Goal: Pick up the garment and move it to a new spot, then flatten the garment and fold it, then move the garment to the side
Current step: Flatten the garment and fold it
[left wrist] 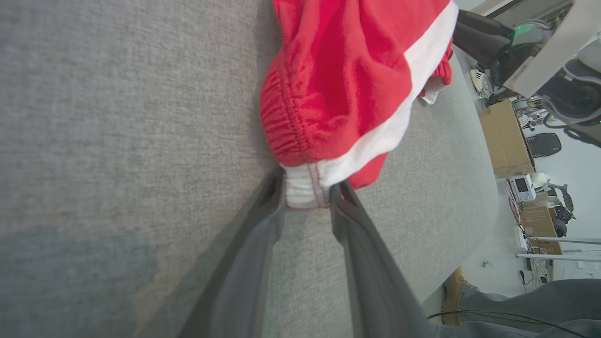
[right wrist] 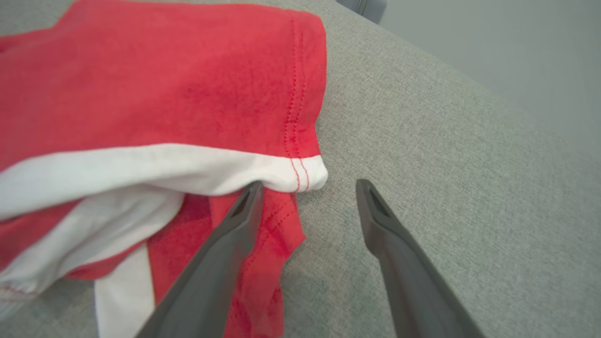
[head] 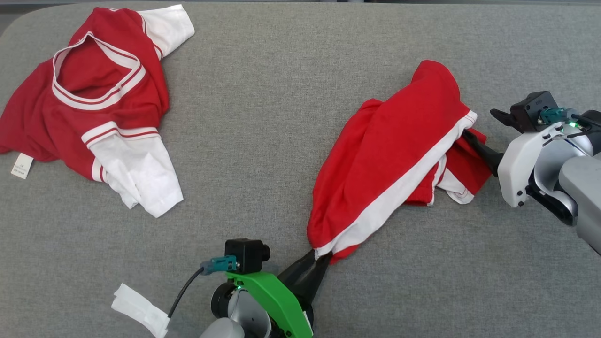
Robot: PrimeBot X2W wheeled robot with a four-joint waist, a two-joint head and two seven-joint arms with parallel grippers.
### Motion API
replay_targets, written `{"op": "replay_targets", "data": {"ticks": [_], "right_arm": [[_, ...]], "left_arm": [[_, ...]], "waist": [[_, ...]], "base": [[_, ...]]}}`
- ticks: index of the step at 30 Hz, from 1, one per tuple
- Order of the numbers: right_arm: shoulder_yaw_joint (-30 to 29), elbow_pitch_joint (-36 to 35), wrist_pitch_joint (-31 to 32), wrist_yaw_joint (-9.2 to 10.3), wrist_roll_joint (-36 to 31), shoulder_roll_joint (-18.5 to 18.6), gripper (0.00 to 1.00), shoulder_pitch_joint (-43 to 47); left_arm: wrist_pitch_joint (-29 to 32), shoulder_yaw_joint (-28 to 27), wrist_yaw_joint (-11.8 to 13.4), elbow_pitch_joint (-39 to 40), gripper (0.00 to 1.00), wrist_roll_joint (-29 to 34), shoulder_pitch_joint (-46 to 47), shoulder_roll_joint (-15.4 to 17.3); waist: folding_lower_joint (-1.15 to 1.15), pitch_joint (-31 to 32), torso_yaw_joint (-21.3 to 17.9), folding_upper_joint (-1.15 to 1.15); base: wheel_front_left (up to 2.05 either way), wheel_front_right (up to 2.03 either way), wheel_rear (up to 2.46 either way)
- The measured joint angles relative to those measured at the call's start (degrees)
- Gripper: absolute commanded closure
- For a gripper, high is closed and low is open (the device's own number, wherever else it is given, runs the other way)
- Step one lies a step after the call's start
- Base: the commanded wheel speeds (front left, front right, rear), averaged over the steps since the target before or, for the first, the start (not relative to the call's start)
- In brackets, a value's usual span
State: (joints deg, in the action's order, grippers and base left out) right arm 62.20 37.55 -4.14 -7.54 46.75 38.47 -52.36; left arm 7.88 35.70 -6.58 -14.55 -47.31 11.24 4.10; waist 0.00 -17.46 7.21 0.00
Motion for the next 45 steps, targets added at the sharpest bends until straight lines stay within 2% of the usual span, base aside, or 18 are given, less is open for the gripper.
{"op": "replay_targets", "data": {"ticks": [2, 3, 4, 17, 20, 22, 23, 25, 26, 27, 28, 30, 32, 33, 34, 41, 43, 45], "right_arm": [[0.3, 0.1, 0.0, 0.00, 0.1, 0.1, 0.00, -0.2], [0.5, 0.2, -0.1, 0.01, 0.2, 0.1, 0.00, -0.3], [0.7, 0.2, -0.2, 0.01, 0.3, 0.1, 0.00, -0.4], [3.1, 1.1, -0.8, 0.01, 1.3, -1.3, 0.00, -2.2], [3.6, 1.2, -1.0, 0.00, 2.1, -1.4, 0.32, -2.3], [3.9, 1.4, -1.1, 0.01, 2.5, -1.4, 0.42, -2.5], [4.0, 1.5, -1.3, 0.01, 2.8, -1.4, 0.42, -2.5], [4.1, 1.6, -1.5, 0.00, 3.1, -1.4, 0.30, -2.5], [4.1, 1.7, -1.5, 0.00, 3.2, -1.4, 0.15, -2.5], [4.3, 1.8, -1.7, 0.01, 3.3, -1.3, 0.09, -2.5], [4.4, 1.9, -2.0, 0.01, 3.5, -1.3, 0.08, -2.5], [4.7, 2.0, -2.1, 0.00, 3.7, -1.3, 0.14, -2.5], [4.9, 2.1, -2.1, 0.01, 4.2, -1.3, 0.26, -2.7], [5.0, 2.1, -2.2, 0.00, 4.5, -1.3, 0.33, -2.7], [5.2, 2.1, -2.3, 0.00, 4.6, -1.3, 0.47, -2.8], [6.4, 2.2, -2.7, 0.00, 5.5, -1.5, 0.93, -3.1], [6.7, 2.1, -2.8, 0.01, 5.6, -1.6, 1.00, -3.2], [7.0, 2.1, -3.3, 0.00, 5.7, -1.6, 1.00, -3.2]], "left_arm": [[-0.2, 0.3, 0.0, -0.3, 0.80, -0.1, 0.2, -0.1], [-0.4, 0.4, 0.0, -0.4, 0.96, -0.2, 0.3, -0.2], [-0.5, 0.5, 0.0, -0.4, 1.00, -0.3, 0.5, -0.3], [-2.7, -1.7, 0.6, -0.2, 1.00, -0.4, 2.2, 1.2], [-3.0, -2.2, 0.8, 0.0, 1.00, -0.5, 2.3, 1.6], [-3.2, -2.4, 1.0, 0.1, 1.00, -0.5, 2.3, 1.7], [-3.4, -2.6, 1.1, 0.2, 1.00, -0.6, 2.3, 1.8], [-3.5, -2.8, 1.1, 0.3, 1.00, -0.6, 2.3, 1.9], [-3.5, -2.9, 1.2, 0.3, 1.00, -0.8, 2.3, 1.9], [-3.7, -3.1, 1.3, 0.4, 1.00, -1.0, 2.3, 1.9], [-3.8, -3.3, 1.5, 0.4, 1.00, -1.0, 2.3, 2.0], [-3.9, -3.5, 1.6, 0.5, 1.00, -1.0, 2.3, 2.2], [-3.9, -3.7, 1.6, 0.6, 1.00, -1.0, 2.4, 2.4], [-3.9, -3.8, 1.7, 0.6, 1.00, -1.0, 2.4, 2.5], [-3.9, -3.9, 1.8, 0.6, 1.00, -1.0, 2.5, 2.7], [-4.3, -4.2, 2.1, 0.6, 1.00, -1.1, 2.9, 3.1], [-4.4, -4.3, 2.3, 0.6, 1.00, -1.2, 2.9, 3.1], [-4.4, -4.4, 2.4, 0.6, 1.00, -1.5, 2.9, 3.2]], "waist": [[0.00, -0.1, 0.0, 0.00], [0.00, -0.2, 0.0, 0.00], [0.00, -0.2, 0.0, 0.00], [0.00, -1.4, 0.9, 0.00], [0.00, -1.5, 1.2, 0.00], [0.00, -1.6, 1.3, 0.00], [0.00, -1.5, 1.3, 0.00], [0.00, -1.5, 1.3, 0.00], [0.00, -1.6, 1.3, 0.00], [0.00, -1.6, 1.2, 0.00], [0.00, -1.7, 1.2, 0.00], [0.00, -1.8, 1.1, 0.00], [0.00, -1.9, 1.0, 0.00], [0.00, -2.0, 0.9, 0.00], [0.00, -2.1, 0.8, 0.00], [0.00, -2.0, 0.5, 0.00], [0.00, -1.9, 0.3, 0.00], [0.00, -1.7, 0.2, 0.00]], "base": [[0.00, 0.00, 0.00], [0.00, 0.00, 0.00], [0.00, 0.00, 0.00], [0.00, 0.00, 0.00], [0.00, 0.00, 0.00], [0.00, 0.00, 0.00], [0.00, 0.00, 0.00], [0.00, 0.00, 0.00], [0.00, 0.00, 0.00], [0.00, 0.00, 0.00], [0.00, 0.00, 0.00], [0.00, 0.00, 0.00], [0.00, 0.00, 0.00], [0.00, 0.00, 0.00], [0.00, 0.00, 0.00], [0.00, 0.00, 0.00], [0.00, 0.00, 0.00], [0.00, 0.00, 0.00]]}}
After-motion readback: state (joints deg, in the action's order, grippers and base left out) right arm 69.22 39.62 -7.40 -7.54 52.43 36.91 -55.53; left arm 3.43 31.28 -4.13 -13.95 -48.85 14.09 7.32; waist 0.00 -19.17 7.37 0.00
